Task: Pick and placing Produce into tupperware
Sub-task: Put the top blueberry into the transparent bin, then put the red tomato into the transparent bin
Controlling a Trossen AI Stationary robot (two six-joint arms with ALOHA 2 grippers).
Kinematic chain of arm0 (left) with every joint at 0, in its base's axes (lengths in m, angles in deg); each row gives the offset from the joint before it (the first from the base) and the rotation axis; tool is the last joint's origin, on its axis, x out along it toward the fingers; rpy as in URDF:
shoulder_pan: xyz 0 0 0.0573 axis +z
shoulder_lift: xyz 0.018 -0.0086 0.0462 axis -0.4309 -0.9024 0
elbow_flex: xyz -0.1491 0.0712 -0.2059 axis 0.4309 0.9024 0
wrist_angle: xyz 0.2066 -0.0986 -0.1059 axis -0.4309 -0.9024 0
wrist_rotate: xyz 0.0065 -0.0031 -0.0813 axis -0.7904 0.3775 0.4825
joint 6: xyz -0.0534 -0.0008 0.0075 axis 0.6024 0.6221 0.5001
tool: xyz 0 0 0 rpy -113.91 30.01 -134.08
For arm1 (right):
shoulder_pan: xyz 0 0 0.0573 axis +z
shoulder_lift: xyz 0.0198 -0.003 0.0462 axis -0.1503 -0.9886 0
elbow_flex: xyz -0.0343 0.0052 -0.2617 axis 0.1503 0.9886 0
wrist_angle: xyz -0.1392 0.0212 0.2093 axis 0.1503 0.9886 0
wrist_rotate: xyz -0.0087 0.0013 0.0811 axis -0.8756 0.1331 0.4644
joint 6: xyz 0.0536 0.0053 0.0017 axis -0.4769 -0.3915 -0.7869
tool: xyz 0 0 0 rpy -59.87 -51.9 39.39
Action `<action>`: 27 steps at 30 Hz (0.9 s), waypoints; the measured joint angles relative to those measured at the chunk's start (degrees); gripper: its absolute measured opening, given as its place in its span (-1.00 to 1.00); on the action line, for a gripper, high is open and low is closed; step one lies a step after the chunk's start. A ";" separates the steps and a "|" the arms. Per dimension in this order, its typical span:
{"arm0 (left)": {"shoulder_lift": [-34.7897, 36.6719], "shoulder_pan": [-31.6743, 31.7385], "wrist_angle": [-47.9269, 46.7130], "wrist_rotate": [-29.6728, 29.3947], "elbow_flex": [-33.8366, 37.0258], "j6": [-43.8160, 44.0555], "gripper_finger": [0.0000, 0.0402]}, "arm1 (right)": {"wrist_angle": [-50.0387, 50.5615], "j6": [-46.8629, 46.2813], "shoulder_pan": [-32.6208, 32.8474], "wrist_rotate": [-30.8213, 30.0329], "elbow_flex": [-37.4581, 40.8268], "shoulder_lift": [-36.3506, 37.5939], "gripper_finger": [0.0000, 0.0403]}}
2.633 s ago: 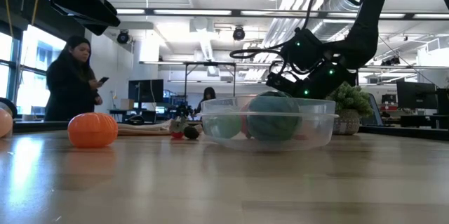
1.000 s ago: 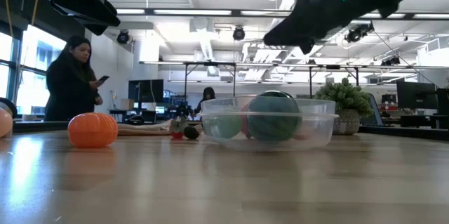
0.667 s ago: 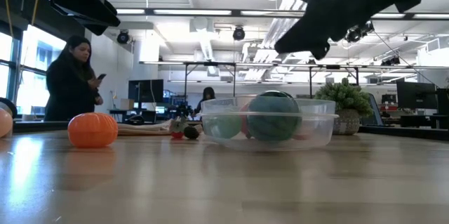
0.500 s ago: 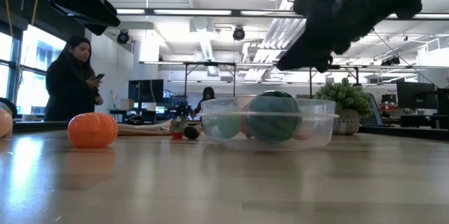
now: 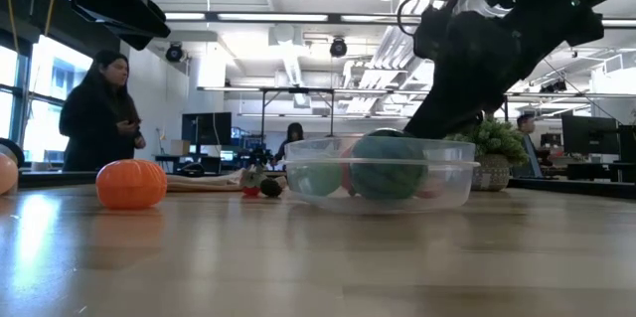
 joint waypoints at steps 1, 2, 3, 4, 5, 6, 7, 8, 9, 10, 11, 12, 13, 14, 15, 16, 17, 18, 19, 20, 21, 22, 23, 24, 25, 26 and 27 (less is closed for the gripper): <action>0.00 0.02 0.00 0.02 0.00 0.00 -1.00 | 0.46 -0.04 0.08 -0.14 0.00 0.00 -0.56; 0.00 0.00 0.00 0.01 -0.01 0.00 -1.00 | 0.74 -0.05 0.17 -0.24 0.00 0.00 -0.55; -0.01 0.00 0.00 0.00 0.00 0.00 -1.00 | 0.89 -0.07 0.19 -0.31 0.00 0.00 -0.55; 0.00 0.00 0.00 0.00 -0.02 0.00 -1.00 | 0.99 -0.31 0.19 -0.37 0.00 0.00 -0.54; 0.00 0.00 0.00 0.00 0.00 0.00 -1.00 | 1.07 -0.51 0.19 -0.44 0.00 0.00 -0.54; 0.00 0.00 0.00 0.00 0.00 0.00 -1.00 | 1.10 -0.50 0.19 -0.63 0.00 0.00 -0.54; 0.00 0.00 0.00 0.01 0.00 0.00 -1.00 | 1.00 -0.46 0.19 -0.89 0.00 0.00 -0.54; 0.00 0.00 0.00 0.00 0.00 0.00 -1.00 | 0.92 -0.24 0.19 -1.47 0.00 0.00 -0.54; 0.00 0.00 0.00 0.02 -0.02 0.00 -1.00 | 0.89 0.38 0.19 -1.83 0.00 0.00 -0.54; 0.00 0.02 0.00 0.00 -0.02 0.00 -1.00 | 0.80 0.55 0.17 -2.09 0.00 0.00 -0.54; 0.00 0.00 0.00 0.00 0.00 0.00 -1.00 | 0.60 0.65 0.17 -2.34 0.00 0.00 -0.54; 0.00 0.00 0.00 0.00 -0.01 0.00 -1.00 | 0.25 0.87 0.17 -2.70 0.00 0.00 -0.54; 0.00 0.00 0.00 0.00 0.00 0.00 -1.00 | 0.02 0.87 0.17 -3.00 0.00 0.00 -0.54; 0.00 0.00 0.00 0.01 0.00 0.00 -1.00 | -0.07 0.88 0.17 -3.15 0.00 0.00 -0.54; 0.00 0.00 0.00 0.01 -0.02 0.00 -1.00 | -0.05 0.90 0.09 -3.17 0.00 0.00 -0.54; 0.00 0.00 0.00 0.00 -0.02 0.00 -1.00 | -0.08 0.89 -0.03 -3.16 0.00 0.00 -0.54; 0.00 0.01 0.00 0.01 -0.01 0.00 -1.00 | -0.10 0.83 -0.19 -3.16 0.00 0.00 -0.55; 0.00 0.00 0.00 0.02 -0.02 0.00 -1.00 | -0.13 0.69 -0.43 -3.17 0.00 0.02 -0.55; 0.00 0.00 0.00 0.00 0.00 0.00 -1.00 | -0.22 0.63 -0.76 -3.13 0.00 0.02 -0.55; 0.00 0.00 0.00 0.01 0.00 0.00 -1.00 | -0.35 0.61 -1.15 -3.13 0.00 0.02 -0.55; 0.00 0.00 0.00 0.00 0.00 0.00 -1.00 | -0.42 0.61 -1.62 -3.18 0.00 0.02 -0.55; 0.00 0.00 0.00 0.00 -0.02 0.00 -1.00 | -0.42 0.61 -2.22 -3.37 0.00 0.02 -0.55; 0.00 0.01 0.00 0.01 -0.01 0.00 -1.00 | -0.34 0.84 -2.82 -3.90 0.00 0.02 -0.55; 0.00 0.00 0.00 0.00 -0.01 0.00 -1.00 | -0.05 0.76 -3.43 -4.49 0.00 0.04 -0.55; 0.00 0.00 0.00 0.00 0.00 0.00 -1.00 | 0.48 0.31 -4.02 -4.91 0.00 0.04 -0.55; 0.00 0.00 0.00 0.00 -0.02 0.00 -1.00 | 1.14 -0.51 -4.58 -5.08 0.00 0.04 -0.55; 0.00 0.00 0.00 0.01 -0.02 0.00 -1.00 | 1.48 -1.19 -5.08 -5.06 0.00 0.04 -0.55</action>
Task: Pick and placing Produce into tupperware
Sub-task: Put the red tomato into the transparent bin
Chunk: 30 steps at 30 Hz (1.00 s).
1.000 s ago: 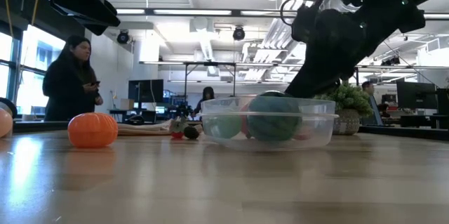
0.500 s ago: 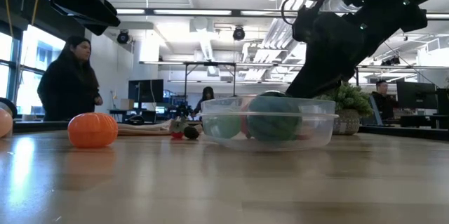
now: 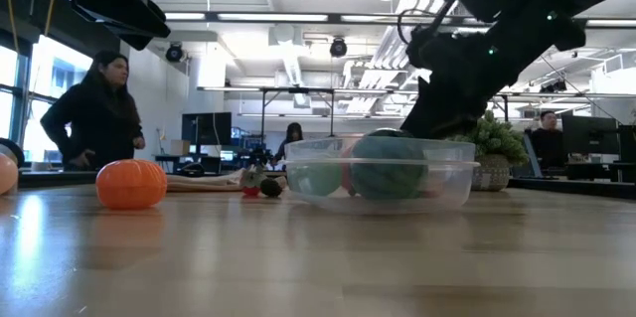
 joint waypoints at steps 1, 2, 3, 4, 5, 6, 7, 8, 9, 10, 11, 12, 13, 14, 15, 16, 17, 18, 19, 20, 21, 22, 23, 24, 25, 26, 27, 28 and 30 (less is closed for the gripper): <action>0.00 0.00 0.00 -0.01 0.02 0.00 -1.00 | -0.06 -0.99 -0.52 -0.05 0.00 0.00 -0.55; 0.00 0.00 0.00 0.00 0.02 0.00 -1.00 | -0.26 -2.23 -1.00 -0.39 0.00 0.00 -0.55; 0.00 0.00 0.00 0.00 0.00 0.00 -1.00 | -0.63 -3.47 -1.40 -0.77 0.00 0.00 -0.55; 0.00 0.00 0.00 -0.01 0.01 0.00 -1.00 | -1.31 -3.97 -1.82 -1.01 0.00 0.00 -0.55; 0.00 0.00 0.00 0.00 0.01 0.00 -1.00 | -2.55 -3.37 -2.33 -0.64 0.00 0.01 -0.55; -0.01 0.02 0.00 0.01 0.01 0.00 -1.00 | -3.98 -1.82 -2.81 0.41 0.00 0.23 -0.55; 0.00 0.00 0.00 0.01 0.01 0.00 -1.00 | -5.48 -0.24 -3.38 1.54 0.00 0.64 -0.55; 0.00 0.00 0.00 0.00 0.01 0.00 -1.00 | -7.50 0.94 -3.97 3.04 0.00 1.20 -0.55; 0.00 0.01 -0.01 0.01 0.01 0.00 -1.00 | -9.21 1.78 -4.53 4.86 0.00 1.86 -0.55; -0.02 0.00 0.00 0.01 0.00 0.00 -1.00 | -10.21 1.83 -5.18 6.39 0.00 2.71 -0.55; 0.00 0.00 0.00 -0.01 0.02 0.00 -1.00 | -10.71 1.72 -5.82 8.18 0.00 3.65 -0.55; 0.00 0.00 -0.02 -0.01 0.00 0.00 -1.00 | -10.97 0.99 -6.56 9.54 0.00 4.58 -0.55; 0.00 0.00 0.00 0.00 0.02 0.00 -1.00 | -10.72 -0.38 -7.55 10.57 0.00 5.67 -0.55; -0.01 0.00 0.00 0.00 0.01 0.00 -1.00 | -10.30 -2.08 -8.83 11.56 0.00 6.76 -0.54; -0.01 0.02 0.00 0.00 0.01 0.00 -1.00 | -9.97 -3.43 -10.38 13.24 -0.02 7.65 -0.54; -0.02 0.00 -0.02 0.01 0.01 0.00 -1.00 | -9.38 -4.38 -12.00 15.14 -0.03 8.39 -0.53; -0.02 0.00 0.00 0.02 0.02 0.00 -1.00 | -8.25 -5.22 -13.56 17.28 -0.21 8.94 -0.52; 0.00 0.00 0.00 0.00 0.01 0.00 -1.00 | -6.10 -5.41 -15.09 19.51 -0.92 9.11 -0.51; -0.02 0.00 0.00 0.00 0.02 0.00 -1.00 | -3.78 -4.41 -16.43 21.79 -2.07 9.09 -0.49; -0.02 0.00 0.00 0.00 0.02 0.00 -1.00 | -1.28 -2.45 -17.56 23.66 -3.48 9.07 -0.48; 0.00 0.01 0.00 0.00 0.02 0.00 -1.00 | 1.53 0.78 -18.57 25.14 -5.19 9.05 -0.45; -0.02 0.00 0.00 0.00 0.02 0.00 -1.00 | 4.31 5.31 -19.33 25.83 -6.97 8.88 -0.43; -0.02 0.00 -0.01 0.00 0.02 0.00 -1.00 | 7.56 10.62 -19.91 25.97 -8.79 8.77 -0.41; -0.02 0.00 0.00 -0.01 0.02 0.00 -1.00 | 11.53 16.37 -20.41 25.77 -10.51 8.76 -0.39; 0.00 0.00 0.00 0.00 0.01 0.00 -1.00 | 15.22 21.22 -20.72 24.84 -11.96 8.76 -0.37; -0.02 0.02 0.00 0.00 0.00 0.00 -1.00 | 18.07 24.84 -20.93 23.40 -13.13 8.74 -0.36; -0.02 0.00 0.00 0.01 0.02 0.00 -1.00 | 19.70 26.88 -21.15 21.84 -13.66 8.74 -0.35; 0.00 0.00 0.00 -0.01 0.00 0.00 -1.00 | 20.41 27.55 -21.41 20.66 -13.70 8.74 -0.34; -0.02 0.00 -0.01 0.02 0.02 0.00 -1.00 | 20.16 27.55 -22.46 20.72 -12.34 8.74 -0.33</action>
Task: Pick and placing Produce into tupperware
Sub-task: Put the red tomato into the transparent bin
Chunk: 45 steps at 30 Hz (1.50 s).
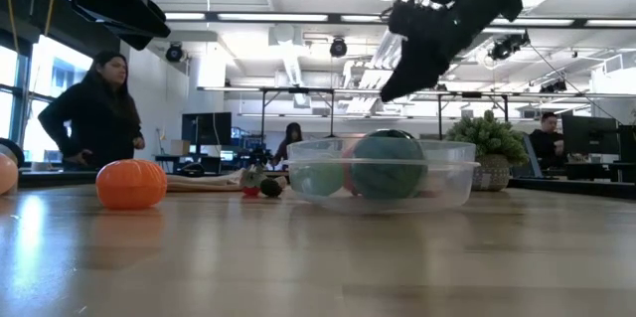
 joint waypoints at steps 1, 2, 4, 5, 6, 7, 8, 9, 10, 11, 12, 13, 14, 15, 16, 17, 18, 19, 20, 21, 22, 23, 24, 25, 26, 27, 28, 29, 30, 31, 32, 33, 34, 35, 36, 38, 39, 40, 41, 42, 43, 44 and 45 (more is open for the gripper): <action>0.00 0.01 0.01 -0.02 0.00 0.00 -1.00 | -0.40 -0.17 -0.79 1.47 1.23 0.00 -0.33; 0.00 0.00 0.01 -0.02 -0.01 0.00 -1.00 | -1.37 -0.26 -1.66 2.69 3.09 -0.02 -0.33; 0.02 0.00 0.01 -0.02 0.01 0.00 -1.00 | -5.08 -0.19 -3.42 3.65 7.65 -0.18 -0.33; 0.02 0.02 0.01 -0.02 0.01 0.00 -1.00 | -7.70 0.08 -4.21 3.76 9.91 -0.22 -0.33; 0.01 0.00 0.01 0.00 -0.02 0.00 -1.00 | -11.01 0.26 -4.90 3.76 11.88 -0.22 -0.33; 0.00 0.02 0.01 -0.02 0.00 0.00 -1.00 | -14.73 0.45 -5.46 3.82 13.66 -0.22 -0.33; 0.02 0.00 0.01 -0.01 -0.01 0.00 -1.00 | -18.02 0.85 -5.84 3.86 15.31 -0.22 -0.33; 0.02 0.00 0.01 -0.01 -0.02 0.00 -1.00 | -20.32 1.10 -6.09 3.89 16.84 -0.30 -0.33; 0.01 0.00 0.01 -0.01 -0.01 0.00 -1.00 | -21.82 1.04 -6.25 3.98 18.16 -0.76 -0.33; 0.00 0.01 0.01 -0.02 -0.01 0.00 -1.00 | -22.91 0.33 -6.27 4.00 19.18 -1.32 -0.33; 0.02 0.00 0.01 -0.01 -0.01 0.00 -1.00 | -23.96 -0.07 -6.27 4.08 19.94 -2.01 -0.33; 0.02 0.00 0.01 -0.02 -0.01 0.00 -1.00 | -25.36 -0.26 -6.22 4.27 20.38 -2.99 -0.33; 0.00 0.02 0.00 -0.02 -0.02 0.00 -1.00 | -26.84 -0.31 -5.85 4.39 20.85 -3.94 -0.33; 0.00 0.00 0.01 0.00 0.00 0.00 -1.00 | -28.14 -0.58 -5.43 4.41 21.10 -5.14 -0.33; 0.02 0.00 0.05 0.00 -0.02 0.00 -1.00 | -29.80 -0.73 -4.89 4.67 21.12 -6.53 -0.33; 0.00 0.01 -0.01 0.00 0.00 0.00 -1.00 | -31.44 -0.58 -4.30 4.97 21.05 -7.70 -0.33; 0.00 0.00 0.00 -0.01 0.01 0.00 -1.00 | -32.61 -0.17 -3.73 5.04 20.59 -8.84 -0.33; 0.00 0.00 0.05 -0.02 -0.01 0.00 -1.00 | -33.20 0.12 -3.28 4.95 19.78 -10.03 -0.33; 0.00 0.01 0.00 -0.02 0.00 0.00 -1.00 | -33.43 0.51 -2.93 4.67 18.87 -11.34 -0.33; 0.00 0.00 0.01 -0.02 -0.01 0.00 -1.00 | -33.43 1.17 -2.72 4.46 17.95 -12.82 -0.33; 0.00 0.01 0.01 -0.01 0.01 0.00 -1.00 | -33.26 1.51 -2.49 4.29 17.17 -14.26 -0.33; 0.00 0.00 0.01 -0.01 0.01 0.00 -1.00 | -33.10 1.79 -2.30 4.28 16.22 -15.73 -0.33; 0.00 0.02 0.01 -0.02 0.00 0.00 -1.00 | -33.08 2.29 -2.15 4.43 15.36 -17.08 -0.33; 0.00 0.00 0.01 -0.02 -0.02 0.00 -1.00 | -33.09 2.60 -1.93 4.63 14.62 -18.12 -0.33; 0.00 0.00 0.02 -0.02 0.00 0.00 -1.00 | -33.15 2.80 -1.71 4.70 13.96 -19.11 -0.33; 0.00 0.01 0.01 -0.02 0.00 0.00 -1.00 | -33.20 3.09 -1.58 4.77 13.44 -20.00 -0.33; 0.00 0.00 0.00 -0.01 0.01 0.00 -1.00 | -33.13 3.19 -1.34 4.79 13.10 -20.75 -0.33; 0.01 0.00 0.03 -0.01 0.01 0.00 -1.00 | -32.97 3.20 -1.17 4.79 12.81 -21.19 -0.33; 0.00 0.00 0.01 -0.01 0.00 0.00 -1.00 | -33.03 3.19 -0.85 4.79 12.68 -21.40 -0.33; 0.00 0.00 0.01 -0.02 -0.02 0.00 -1.00 | -33.17 3.19 -0.49 4.77 12.62 -21.49 -0.33; 0.00 0.00 0.01 0.00 0.01 0.00 -1.00 | -33.19 2.95 -0.20 4.69 12.62 -21.49 -0.33; 0.00 0.01 0.01 -0.02 -0.01 0.00 -1.00 | -33.17 2.71 0.13 4.55 12.62 -21.49 -0.33; 0.00 0.00 0.01 -0.02 0.00 0.00 -1.00 | -33.21 2.48 0.51 4.55 12.62 -21.49 -0.33; 0.00 0.00 0.01 0.00 -0.01 0.00 -1.00 | -33.43 2.07 0.93 4.57 12.62 -21.50 -0.33; 0.00 0.00 0.01 0.00 0.00 0.00 -1.00 | -33.81 1.53 1.34 4.57 12.62 -21.50 -0.33; 0.01 0.00 0.01 -0.02 -0.01 0.00 -1.00 | -34.50 0.87 2.28 4.56 12.62 -21.49 -0.33; 0.01 0.01 0.01 -0.02 0.00 0.00 -1.00 | -34.82 0.21 2.80 4.33 12.62 -21.49 -0.33; 0.00 0.00 0.01 0.00 -0.01 0.00 -1.00 | -35.12 -0.14 3.44 3.80 12.62 -21.49 -0.33; 0.00 0.00 0.01 -0.02 0.00 0.00 -1.00 | -35.28 -0.35 4.08 3.21 12.62 -21.50 -0.33; 0.00 0.00 0.01 -0.01 0.01 0.00 -1.00 | -35.27 -0.45 4.72 2.65 12.62 -21.49 -0.33; 0.00 0.00 0.01 0.00 0.00 0.00 -1.00 | -35.22 -0.88 5.36 1.56 12.62 -21.50 -0.33; 0.00 0.00 0.01 -0.02 0.01 0.00 -1.00 | -35.23 -1.43 5.88 0.86 12.62 -21.49 -0.33; 0.00 0.00 0.01 0.00 0.01 0.00 -1.00 | -35.24 -1.96 6.44 0.39 12.62 -21.49 -0.33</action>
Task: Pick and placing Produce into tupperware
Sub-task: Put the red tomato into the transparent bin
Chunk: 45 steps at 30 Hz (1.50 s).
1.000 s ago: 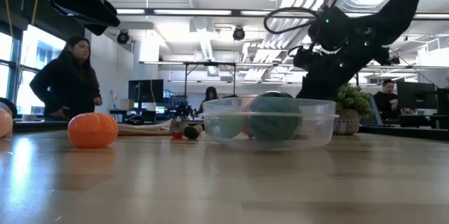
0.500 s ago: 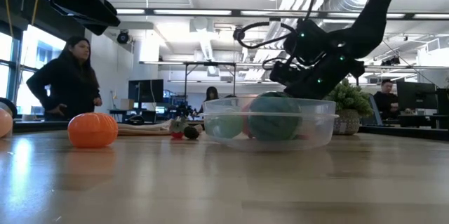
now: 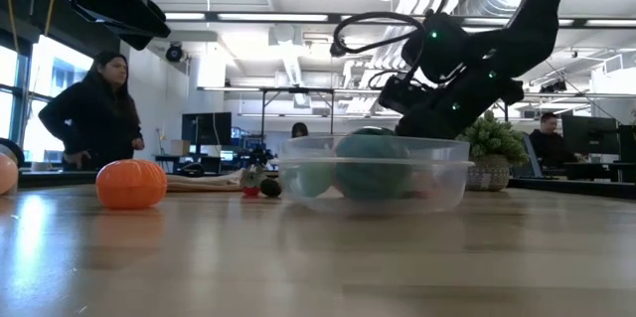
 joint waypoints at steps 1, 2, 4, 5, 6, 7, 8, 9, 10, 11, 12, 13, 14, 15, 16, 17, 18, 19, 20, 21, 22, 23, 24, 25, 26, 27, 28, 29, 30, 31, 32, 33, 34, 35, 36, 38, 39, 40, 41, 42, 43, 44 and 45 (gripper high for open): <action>0.01 0.00 0.00 -0.02 -0.01 0.00 -1.00 | 0.00 -0.88 0.50 -0.59 0.00 0.00 -0.33; 0.00 0.00 0.00 -0.01 -0.01 0.00 -1.00 | 0.00 -1.58 0.96 -1.56 0.00 -0.01 -0.33; 0.01 0.00 0.00 0.00 -0.01 0.00 -1.00 | 0.00 -2.50 1.62 -4.21 0.00 0.00 -0.33; 0.00 0.00 0.00 0.00 0.00 0.00 -1.00 | 0.02 -2.67 1.78 -5.51 0.00 -0.02 -0.33; 0.00 0.02 0.00 0.00 -0.02 0.00 -1.00 | 0.00 -2.65 1.78 -6.54 0.00 -0.01 -0.33; 0.00 0.00 0.00 -0.02 -0.02 0.00 -1.00 | 0.00 -2.55 1.59 -7.25 0.00 0.00 -0.33; 0.02 0.00 0.00 0.00 0.00 0.00 -1.00 | -0.10 -2.41 1.24 -7.77 0.00 -0.01 -0.33; 0.01 0.00 0.00 -0.02 0.00 0.00 -1.00 | -0.35 -2.45 0.88 -8.06 0.00 -0.01 -0.33; 0.00 0.00 0.00 -0.01 0.00 0.00 -1.00 | -0.63 -2.69 0.47 -8.17 0.00 -0.02 -0.33; 0.00 0.00 0.00 -0.02 0.00 0.00 -1.00 | -0.79 -3.14 0.04 -8.16 0.00 -0.02 -0.33; 0.02 0.00 0.00 -0.02 0.00 0.00 -1.00 | -0.78 -3.50 -0.35 -8.16 0.00 -0.02 -0.33; 0.01 0.00 0.00 -0.02 0.00 0.00 -1.00 | -0.74 -3.78 -0.68 -8.11 0.00 -0.02 -0.33; 0.00 0.00 0.00 0.00 -0.02 0.00 -1.00 | -0.75 -3.89 -0.90 -7.86 0.00 -0.01 -0.33; 0.02 0.00 0.00 -0.02 -0.02 0.00 -1.00 | -0.83 -3.81 -1.06 -7.37 0.00 -0.02 -0.33; 0.02 0.00 0.00 0.00 0.00 0.00 -1.00 | -0.95 -3.29 -1.11 -7.11 0.00 0.00 -0.33; 0.01 0.01 0.00 -0.02 -0.02 0.00 -1.00 | -0.82 -2.83 -1.01 -6.97 -0.15 -0.01 -0.33; 0.00 0.00 0.00 -0.01 -0.01 0.00 -1.00 | -0.41 -2.18 -0.90 -6.95 -0.48 -0.02 -0.33; 0.00 0.00 0.00 -0.02 -0.02 0.00 -1.00 | -0.06 -1.39 -0.77 -6.95 -0.91 -0.04 -0.33; 0.00 0.00 0.00 -0.02 -0.01 0.00 -1.00 | 0.08 -0.66 -0.63 -6.94 -1.38 -0.21 -0.33; 0.01 0.00 0.00 -0.02 -0.01 0.00 -1.00 | 0.34 0.27 -0.61 -6.82 -1.96 -0.49 -0.33; 0.00 0.00 0.00 -0.01 -0.01 0.00 -1.00 | 0.73 0.85 -0.61 -6.55 -2.51 -0.80 -0.33; 0.02 0.00 0.00 -0.01 -0.01 0.00 -1.00 | 1.20 1.58 -0.61 -6.49 -3.23 -1.27 -0.33; 0.00 0.00 0.00 0.00 -0.02 0.00 -1.00 | 1.61 1.97 -0.66 -6.46 -4.00 -1.81 -0.33; 0.00 0.00 0.00 0.00 -0.01 0.00 -1.00 | 2.37 2.16 -0.87 -6.29 -4.67 -2.27 -0.33; 0.02 0.00 0.00 0.00 -0.02 0.00 -1.00 | 3.37 2.28 -1.06 -6.06 -5.34 -2.72 -0.33; 0.00 0.00 0.00 0.00 0.00 0.00 -1.00 | 4.47 2.60 -1.28 -5.87 -5.90 -3.31 -0.33; 0.00 0.00 -0.02 0.00 -0.01 0.00 -1.00 | 5.12 3.02 -1.42 -5.70 -6.28 -3.85 -0.33; 0.01 0.00 -0.01 -0.01 -0.01 0.00 -1.00 | 5.50 3.21 -1.45 -5.53 -6.56 -4.38 -0.33; 0.02 0.00 0.00 -0.02 -0.01 0.00 -1.00 | 5.58 3.46 -1.48 -5.54 -6.88 -4.85 -0.33; 0.00 0.00 0.00 0.00 -0.01 0.00 -1.00 | 5.51 3.64 -1.47 -5.51 -7.20 -5.19 -0.33; 0.00 0.00 0.00 0.00 -0.02 0.00 -1.00 | 5.45 3.85 -1.42 -5.44 -7.43 -5.38 -0.33; 0.02 0.00 0.00 -0.02 -0.02 0.00 -1.00 | 5.23 4.26 -1.39 -5.37 -7.54 -5.55 -0.33; 0.02 0.02 0.00 -0.02 0.00 0.00 -1.00 | 5.01 4.30 -1.39 -5.35 -7.54 -5.75 -0.33; 0.00 0.00 0.00 0.00 0.00 0.00 -1.00 | 5.18 4.30 -1.39 -5.38 -7.54 -5.79 -0.33; 0.02 0.00 0.00 -0.02 -0.02 0.00 -1.00 | 5.16 4.28 -1.37 -5.54 -7.54 -5.79 -0.33; 0.00 0.00 -0.01 -0.02 -0.01 0.00 -1.00 | 5.18 4.29 -1.39 -5.84 -7.54 -5.79 -0.33; 0.00 0.00 0.00 -0.02 -0.01 0.00 -1.00 | 5.15 4.30 -1.39 -5.87 -7.54 -5.79 -0.33; 0.00 0.00 0.00 -0.01 -0.01 0.00 -1.00 | 5.04 4.40 -1.42 -5.90 -7.54 -5.79 -0.33; 0.00 0.00 0.00 -0.01 0.00 0.00 -1.00 | 4.99 4.55 -1.42 -5.92 -7.54 -5.79 -0.33; 0.00 0.00 0.00 0.00 -0.02 0.00 -1.00 | 5.01 4.61 -1.42 -6.02 -7.54 -5.79 -0.33; 0.00 0.00 0.00 0.00 -0.01 0.00 -1.00 | 4.98 4.56 -1.42 -6.20 -7.54 -5.79 -0.33; 0.00 0.00 0.00 -0.01 -0.01 0.00 -1.00 | 4.98 4.56 -1.42 -6.35 -7.54 -5.79 -0.34; 0.01 0.00 0.00 -0.01 0.00 0.00 -1.00 | 4.98 4.59 -1.42 -6.40 -7.54 -5.79 -0.35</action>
